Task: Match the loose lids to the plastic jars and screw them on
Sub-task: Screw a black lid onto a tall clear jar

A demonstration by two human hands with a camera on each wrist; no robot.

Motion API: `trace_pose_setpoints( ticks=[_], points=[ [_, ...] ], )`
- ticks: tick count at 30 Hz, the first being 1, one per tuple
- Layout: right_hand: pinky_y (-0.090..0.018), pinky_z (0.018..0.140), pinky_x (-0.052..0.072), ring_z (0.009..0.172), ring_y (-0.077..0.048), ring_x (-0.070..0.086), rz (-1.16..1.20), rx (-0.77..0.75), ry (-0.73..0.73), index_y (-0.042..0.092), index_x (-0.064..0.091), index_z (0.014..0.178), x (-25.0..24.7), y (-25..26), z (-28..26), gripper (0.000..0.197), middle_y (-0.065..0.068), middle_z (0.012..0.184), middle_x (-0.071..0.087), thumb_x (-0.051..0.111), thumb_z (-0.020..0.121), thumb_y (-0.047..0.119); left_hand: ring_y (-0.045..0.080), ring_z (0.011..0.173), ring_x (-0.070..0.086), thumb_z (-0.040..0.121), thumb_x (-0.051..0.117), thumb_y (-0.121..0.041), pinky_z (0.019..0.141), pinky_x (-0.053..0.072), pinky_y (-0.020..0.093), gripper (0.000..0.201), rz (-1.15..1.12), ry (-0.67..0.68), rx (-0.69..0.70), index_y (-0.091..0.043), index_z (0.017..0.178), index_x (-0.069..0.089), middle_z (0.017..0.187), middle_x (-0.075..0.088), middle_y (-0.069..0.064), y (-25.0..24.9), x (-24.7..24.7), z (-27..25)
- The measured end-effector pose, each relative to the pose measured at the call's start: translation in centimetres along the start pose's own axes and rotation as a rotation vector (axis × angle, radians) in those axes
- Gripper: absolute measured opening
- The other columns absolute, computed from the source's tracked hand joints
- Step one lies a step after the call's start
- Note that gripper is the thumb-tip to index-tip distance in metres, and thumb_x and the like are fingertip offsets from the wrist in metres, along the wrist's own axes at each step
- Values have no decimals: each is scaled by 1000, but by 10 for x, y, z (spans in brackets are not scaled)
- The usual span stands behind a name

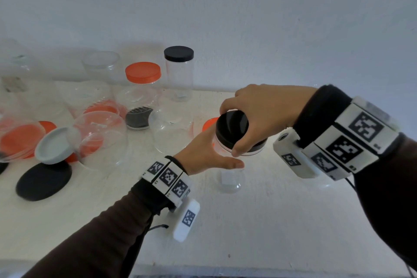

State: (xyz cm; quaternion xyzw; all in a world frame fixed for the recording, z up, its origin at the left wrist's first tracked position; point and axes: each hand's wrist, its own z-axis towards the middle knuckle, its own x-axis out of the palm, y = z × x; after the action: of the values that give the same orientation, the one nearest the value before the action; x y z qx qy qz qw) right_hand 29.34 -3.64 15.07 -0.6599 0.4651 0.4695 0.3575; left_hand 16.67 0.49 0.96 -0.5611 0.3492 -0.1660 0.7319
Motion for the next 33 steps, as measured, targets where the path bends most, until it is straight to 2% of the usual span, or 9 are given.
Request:
trace_pose_setpoints(
  ticks=[4, 11, 15, 17, 20, 23, 26, 28, 33],
  points=[
    [-16, 61, 37, 96, -14, 51, -13, 1, -5, 28, 42, 129, 0, -1, 1, 73, 8, 103, 47, 68, 69, 61, -10, 113, 47, 50, 76, -50, 93, 39, 9, 84, -1, -2, 0, -44, 122, 33, 121, 52, -21, 0, -1, -1],
    [-15, 70, 35, 104, -11, 41, 5, -109, 86, 32, 31, 136, -1, -7, 2, 76, 7, 121, 40, 73, 73, 40, -6, 114, 48, 52, 78, -47, 94, 39, 10, 81, -1, -21, 6, -44, 120, 35, 122, 53, -17, 0, -1, 0],
    [-10, 65, 32, 103, -11, 41, 21, -152, 103, 34, 30, 136, -1, -10, 3, 78, 10, 122, 37, 75, 73, 32, -12, 108, 48, 61, 84, -24, 88, 39, 5, 75, -3, -16, 19, -40, 117, 38, 117, 53, -17, 3, -2, 1],
    [-13, 72, 38, 106, -11, 42, 42, -173, 114, 36, 30, 135, -1, -11, 3, 79, 11, 124, 36, 77, 72, 28, -13, 106, 49, 63, 83, -21, 86, 38, 3, 74, -13, -19, 28, -37, 119, 39, 116, 53, -17, 4, -3, 1],
    [-28, 89, 47, 112, -13, 43, 70, -204, 141, 37, 32, 134, -3, -11, 2, 81, 12, 126, 35, 78, 69, 20, -12, 106, 49, 62, 83, -22, 86, 38, 4, 78, -13, -19, 40, -27, 126, 38, 116, 53, -15, 5, -4, 1],
    [-32, 93, 47, 114, -13, 42, 103, -226, 170, 37, 34, 133, -4, -11, 2, 81, 12, 127, 34, 78, 68, 15, -13, 104, 49, 63, 84, -21, 86, 38, 4, 80, -8, -12, 46, -23, 128, 37, 116, 52, -14, 7, -4, 2],
    [-32, 94, 47, 115, -13, 42, 121, -231, 187, 36, 35, 132, -4, -12, 2, 81, 13, 127, 34, 78, 68, 12, -11, 107, 48, 57, 82, -37, 88, 38, 5, 88, -4, -11, 46, -26, 130, 36, 116, 52, -17, 6, -4, 2],
    [-32, 94, 47, 115, -13, 42, 130, -229, 172, 36, 37, 131, -4, -13, 3, 80, 13, 126, 36, 79, 66, 14, -10, 108, 48, 55, 81, -40, 89, 39, 6, 88, -16, -13, 37, -27, 130, 36, 117, 52, -17, 5, -3, 2],
    [-16, 77, 41, 105, -8, 44, 105, -165, 56, 40, 42, 125, -2, -10, 4, 78, 12, 118, 43, 83, 61, 28, -10, 109, 48, 56, 81, -39, 89, 38, 4, 78, -19, -13, 32, -37, 122, 39, 117, 54, -18, 2, -4, -2]
  ],
)
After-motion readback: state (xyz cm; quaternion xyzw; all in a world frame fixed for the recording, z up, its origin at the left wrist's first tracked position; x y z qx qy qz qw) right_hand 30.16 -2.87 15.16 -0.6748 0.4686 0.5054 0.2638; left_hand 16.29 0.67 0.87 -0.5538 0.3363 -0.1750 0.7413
